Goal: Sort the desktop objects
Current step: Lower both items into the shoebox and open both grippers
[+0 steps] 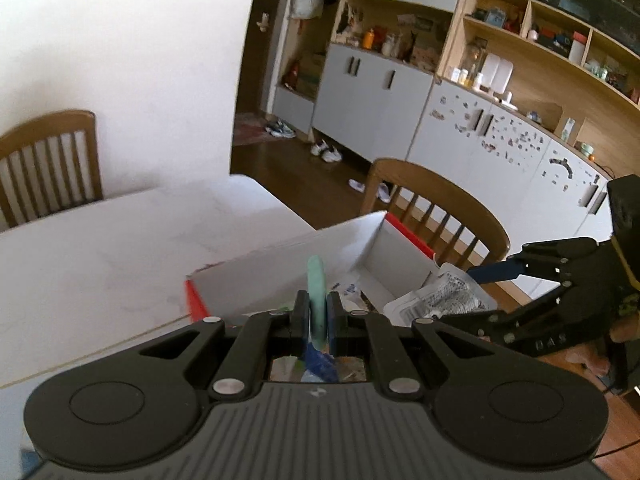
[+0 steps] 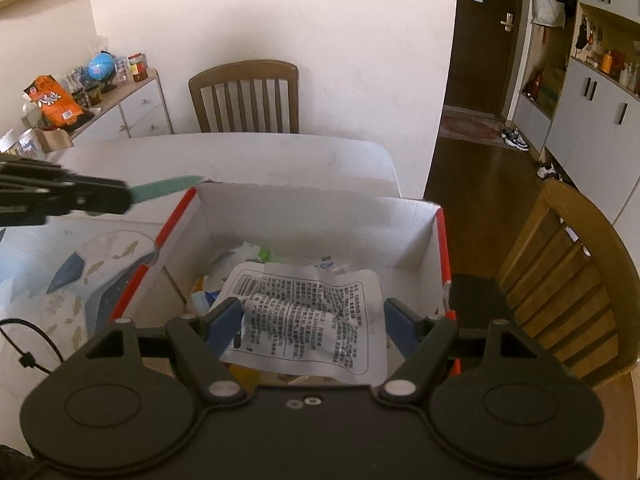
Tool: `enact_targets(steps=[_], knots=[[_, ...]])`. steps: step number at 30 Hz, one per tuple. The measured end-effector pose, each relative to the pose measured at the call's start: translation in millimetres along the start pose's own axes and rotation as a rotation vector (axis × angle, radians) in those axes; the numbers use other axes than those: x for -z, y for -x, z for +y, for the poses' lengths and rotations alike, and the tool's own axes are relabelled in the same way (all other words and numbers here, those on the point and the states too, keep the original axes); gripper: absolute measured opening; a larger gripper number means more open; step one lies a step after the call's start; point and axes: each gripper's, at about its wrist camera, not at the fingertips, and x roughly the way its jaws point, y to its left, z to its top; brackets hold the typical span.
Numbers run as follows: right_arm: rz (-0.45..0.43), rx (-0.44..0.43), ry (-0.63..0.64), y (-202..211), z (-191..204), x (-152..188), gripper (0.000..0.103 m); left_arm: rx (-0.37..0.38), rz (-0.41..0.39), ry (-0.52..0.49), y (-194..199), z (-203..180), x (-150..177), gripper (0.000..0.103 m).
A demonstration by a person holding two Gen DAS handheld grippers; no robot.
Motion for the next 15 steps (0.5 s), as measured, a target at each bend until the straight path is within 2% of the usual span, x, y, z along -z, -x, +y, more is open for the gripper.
enact_targets(steps=[5, 15], knots=[[0.023, -0.007, 0.012, -7.2, -1.3, 1.4, 0.077, 0.03, 0.052, 0.007, -40.0, 4.8, -4.8, 0.008], [0.064, -0.034, 0.034, -22.1, -3.2, 2.2, 0.077, 0.023, 0.152, -0.051, -99.0, 7.9, -8.0, 0.008]])
